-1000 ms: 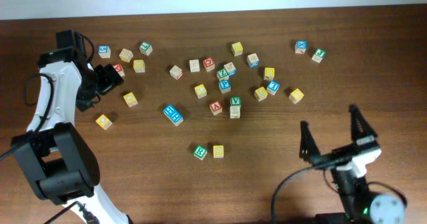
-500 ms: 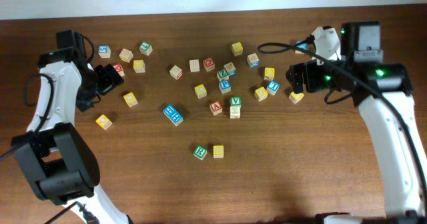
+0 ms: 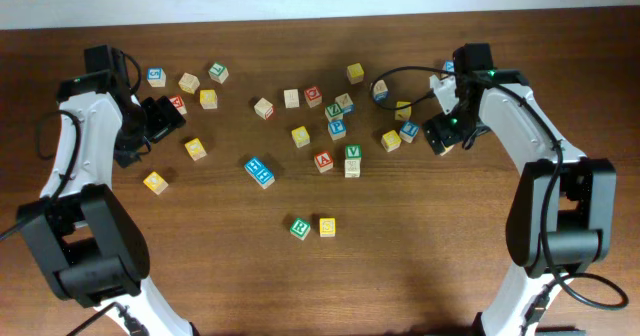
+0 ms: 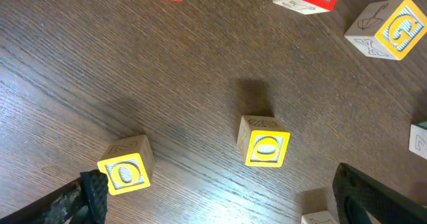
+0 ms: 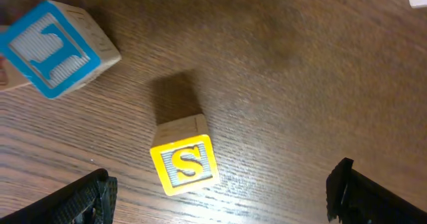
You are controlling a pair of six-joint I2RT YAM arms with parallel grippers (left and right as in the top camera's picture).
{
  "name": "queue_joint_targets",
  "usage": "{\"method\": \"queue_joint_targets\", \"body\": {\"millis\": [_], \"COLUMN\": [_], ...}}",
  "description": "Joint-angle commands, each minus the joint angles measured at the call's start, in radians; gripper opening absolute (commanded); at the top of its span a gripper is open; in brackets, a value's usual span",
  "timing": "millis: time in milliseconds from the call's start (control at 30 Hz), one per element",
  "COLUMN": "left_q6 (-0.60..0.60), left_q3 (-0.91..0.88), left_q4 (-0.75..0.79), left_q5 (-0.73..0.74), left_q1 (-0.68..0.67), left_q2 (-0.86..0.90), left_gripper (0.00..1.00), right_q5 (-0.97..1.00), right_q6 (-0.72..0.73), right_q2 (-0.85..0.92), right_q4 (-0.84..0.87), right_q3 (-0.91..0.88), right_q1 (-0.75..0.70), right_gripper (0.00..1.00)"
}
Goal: Spell out RSS
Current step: 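Lower the right gripper and close it on the yellow S block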
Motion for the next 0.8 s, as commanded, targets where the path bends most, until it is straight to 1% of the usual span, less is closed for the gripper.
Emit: {"method": "queue_joint_targets", "body": {"millis": [0, 33, 67, 100, 233, 467, 533, 600, 633, 767], "left_q6": [-0.009, -0.009, -0.009, -0.009, -0.009, -0.009, -0.009, -0.009, -0.009, -0.009], "left_q3": [-0.001, -0.001, -0.001, -0.001, -0.001, -0.001, -0.001, -0.001, -0.001, -0.001], "left_q4": [-0.001, -0.001, -0.001, -0.001, -0.001, -0.001, -0.001, -0.001, -0.001, -0.001], "left_q5": [0.000, 0.000, 0.000, 0.000, 0.000, 0.000, 0.000, 0.000, 0.000, 0.000], "left_q1": [0.006, 0.006, 0.006, 0.006, 0.006, 0.006, 0.006, 0.006, 0.006, 0.006], "left_q2": [-0.021, -0.021, -0.021, -0.021, -0.021, -0.021, -0.021, -0.021, -0.021, -0.021], "left_gripper": [0.99, 0.99, 0.99, 0.99, 0.99, 0.99, 0.99, 0.99, 0.99, 0.99], "right_q5": [-0.024, -0.024, -0.027, -0.027, -0.029, -0.066, -0.066, -0.065, -0.065, -0.071], "right_q6": [-0.061, -0.061, -0.061, -0.061, -0.060, -0.060, -0.060, -0.060, -0.060, -0.055], "right_q2": [0.013, 0.013, 0.013, 0.013, 0.018, 0.078, 0.078, 0.078, 0.078, 0.079], "right_q4": [0.012, 0.018, 0.022, 0.024, 0.023, 0.032, 0.038, 0.039, 0.039, 0.034], "right_q3": [-0.016, -0.024, -0.028, -0.028, -0.028, -0.028, -0.028, -0.028, -0.028, -0.028], "right_q1": [0.003, 0.003, 0.003, 0.003, 0.003, 0.003, 0.003, 0.003, 0.003, 0.003], "right_gripper": [0.94, 0.91, 0.85, 0.84, 0.84, 0.83, 0.74, 0.52, 0.47, 0.49]}}
